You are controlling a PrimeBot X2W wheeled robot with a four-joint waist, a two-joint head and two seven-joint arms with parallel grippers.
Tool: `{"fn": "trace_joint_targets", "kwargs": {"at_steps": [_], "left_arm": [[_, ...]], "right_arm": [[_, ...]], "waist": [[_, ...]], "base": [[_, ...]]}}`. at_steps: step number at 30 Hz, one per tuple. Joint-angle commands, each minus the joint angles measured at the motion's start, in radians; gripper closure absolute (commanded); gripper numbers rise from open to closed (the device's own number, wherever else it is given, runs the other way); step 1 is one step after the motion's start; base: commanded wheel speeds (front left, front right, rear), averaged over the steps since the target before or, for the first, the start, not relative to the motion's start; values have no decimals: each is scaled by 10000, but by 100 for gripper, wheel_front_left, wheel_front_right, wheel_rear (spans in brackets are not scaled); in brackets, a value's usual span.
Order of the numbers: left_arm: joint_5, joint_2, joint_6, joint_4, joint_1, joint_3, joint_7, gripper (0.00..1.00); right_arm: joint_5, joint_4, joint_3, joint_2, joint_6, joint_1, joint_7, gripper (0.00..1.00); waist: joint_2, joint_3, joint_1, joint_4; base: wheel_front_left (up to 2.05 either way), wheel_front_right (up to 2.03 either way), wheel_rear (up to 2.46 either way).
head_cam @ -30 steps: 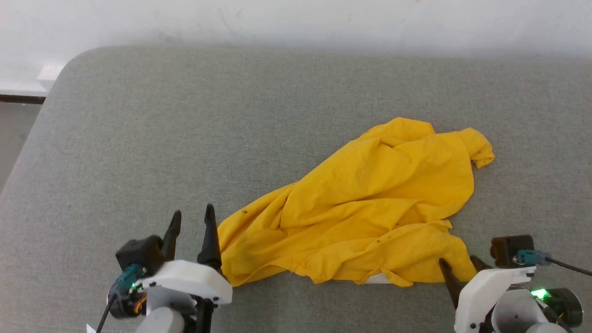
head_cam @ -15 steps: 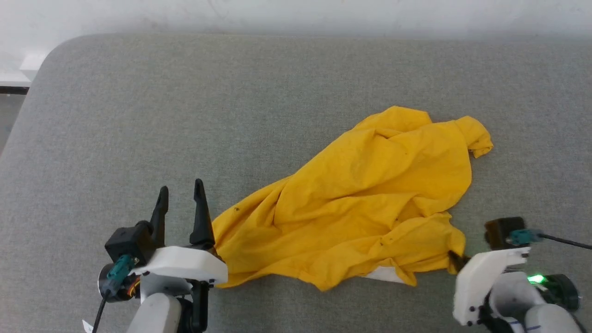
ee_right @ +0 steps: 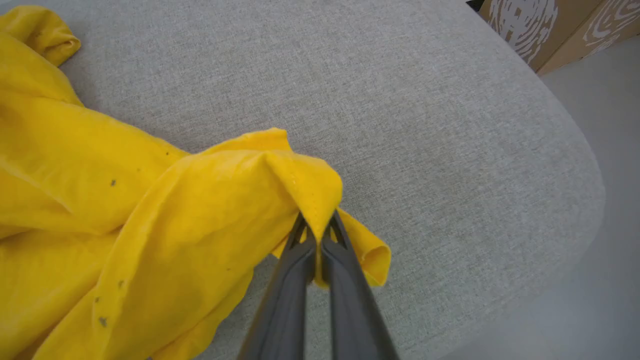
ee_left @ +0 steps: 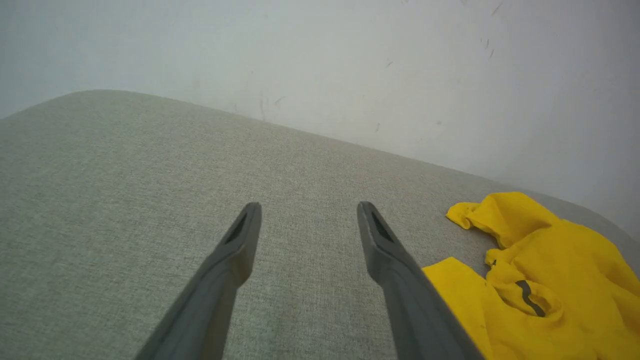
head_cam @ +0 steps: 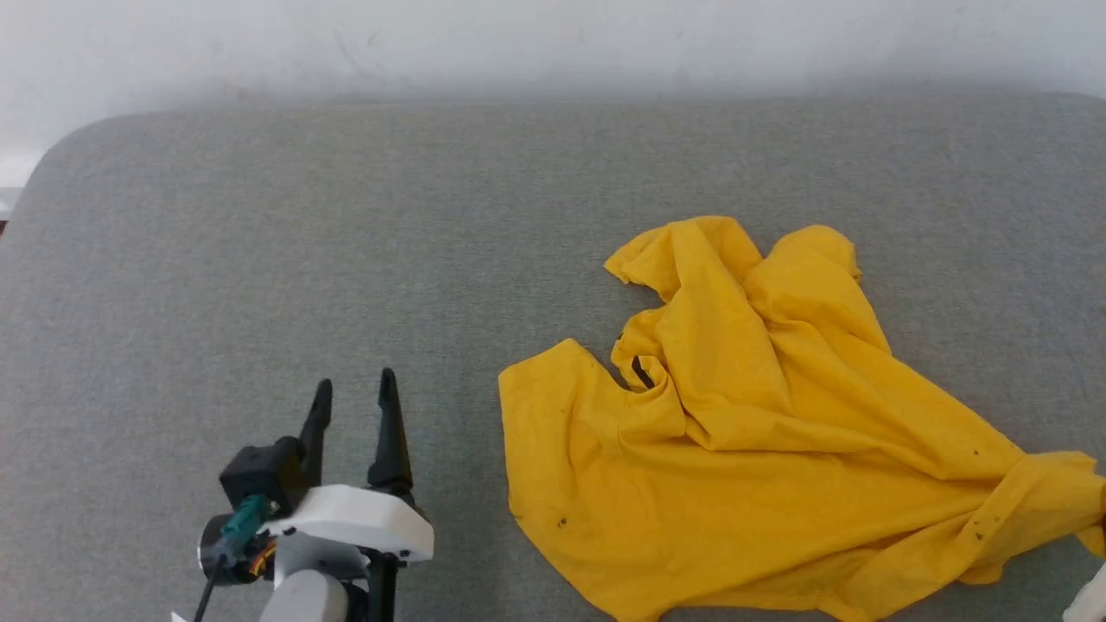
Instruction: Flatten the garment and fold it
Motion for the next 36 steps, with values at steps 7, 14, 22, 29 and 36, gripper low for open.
{"fn": "trace_joint_targets", "kwargs": {"at_steps": [7, 14, 22, 29, 36], "left_arm": [[278, 7, -456, 963, -335, -728, 412, 0], [718, 233, -637, 1765, -977, -1444, 1640, 0], [1025, 402, -696, 2688, -1883, -2093, 3922, 0], [980, 405, -681, 3139, -2406, -2379, 5803, 63], [765, 602, -197, 2759, -2518, -1731, 4693, 100]], "right_arm": [[-68, 499, 638, -5, -19, -465, -2100, 0], [-192, 584, 1615, -5, -19, -568, -4025, 0], [10, 600, 2450, -5, -19, -566, -4389, 0], [77, 327, 3006, -5, -19, -508, -4294, 0], [88, -36, 3486, -5, -19, -498, -4281, 0]], "waist": [[0, -23, 0, -572], [0, -21, 0, -910], [0, 43, 0, -1282], [0, 95, 0, -1401], [0, 101, 0, -1273]], "base": [[0, 0, 0], [0, 0, 0], [0, 0, 0], [0, 0, 0], [0, 0, 0]]}}
